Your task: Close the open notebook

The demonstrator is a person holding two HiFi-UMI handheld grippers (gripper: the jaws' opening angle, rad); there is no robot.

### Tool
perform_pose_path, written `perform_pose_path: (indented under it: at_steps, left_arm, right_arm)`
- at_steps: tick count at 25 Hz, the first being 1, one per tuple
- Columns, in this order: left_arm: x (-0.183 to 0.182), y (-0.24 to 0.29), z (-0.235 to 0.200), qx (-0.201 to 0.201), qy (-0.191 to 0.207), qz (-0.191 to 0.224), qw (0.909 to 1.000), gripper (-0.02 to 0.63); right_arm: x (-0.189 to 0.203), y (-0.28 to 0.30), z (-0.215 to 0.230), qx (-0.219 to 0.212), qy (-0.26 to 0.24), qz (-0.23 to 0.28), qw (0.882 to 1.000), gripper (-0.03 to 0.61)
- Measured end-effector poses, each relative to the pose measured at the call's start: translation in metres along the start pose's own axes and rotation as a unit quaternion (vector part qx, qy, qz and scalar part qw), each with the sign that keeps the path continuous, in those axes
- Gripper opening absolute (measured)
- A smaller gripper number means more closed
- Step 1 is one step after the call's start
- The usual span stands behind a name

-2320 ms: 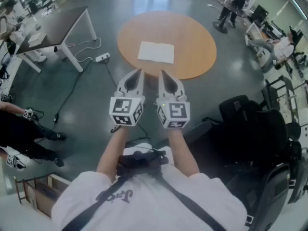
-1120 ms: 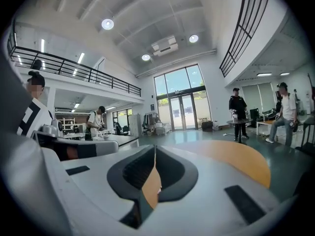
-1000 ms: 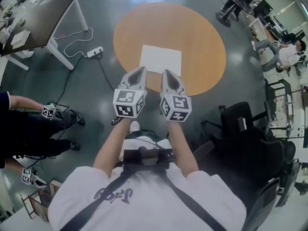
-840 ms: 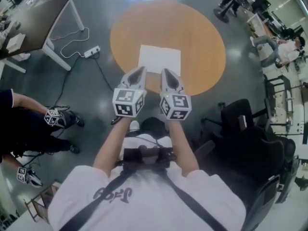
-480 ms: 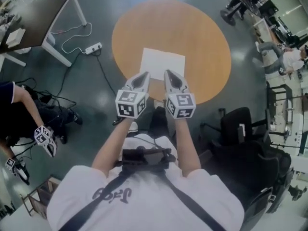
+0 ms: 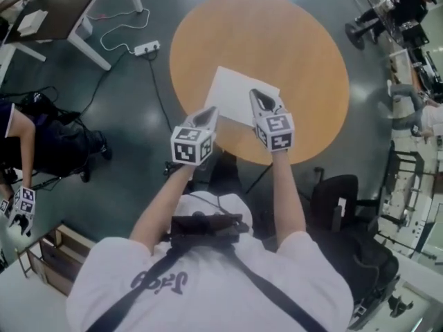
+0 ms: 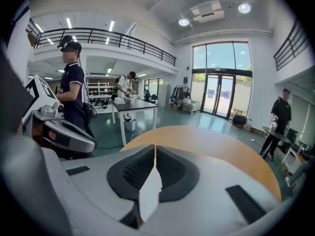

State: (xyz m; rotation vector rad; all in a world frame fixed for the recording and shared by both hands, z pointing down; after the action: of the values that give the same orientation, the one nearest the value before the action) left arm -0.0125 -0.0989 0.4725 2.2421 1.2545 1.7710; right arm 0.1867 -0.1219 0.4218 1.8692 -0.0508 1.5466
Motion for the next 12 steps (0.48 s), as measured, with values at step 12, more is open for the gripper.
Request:
perform_pose_path:
  at_steps: [12]
  left_arm:
    - [0.055, 0.045, -0.032, -0.04, -0.126, -0.087, 0.9874, 0.01]
  right_arm:
    - [0.024, 0.102, 0.062, -0.122, -0.084, -0.145, 0.978, 0.122]
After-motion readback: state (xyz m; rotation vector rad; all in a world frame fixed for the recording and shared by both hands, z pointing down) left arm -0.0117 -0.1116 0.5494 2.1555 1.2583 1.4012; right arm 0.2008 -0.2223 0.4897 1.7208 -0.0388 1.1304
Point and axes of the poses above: the fingertips, and each gripper's own axes: y forward along the fingers, z to its right, x out of its underside, the point moved 9 cm from there along -y, backward along the fingers, and after that the axes turned 7 degrees about -x, right-handed, at the moved point
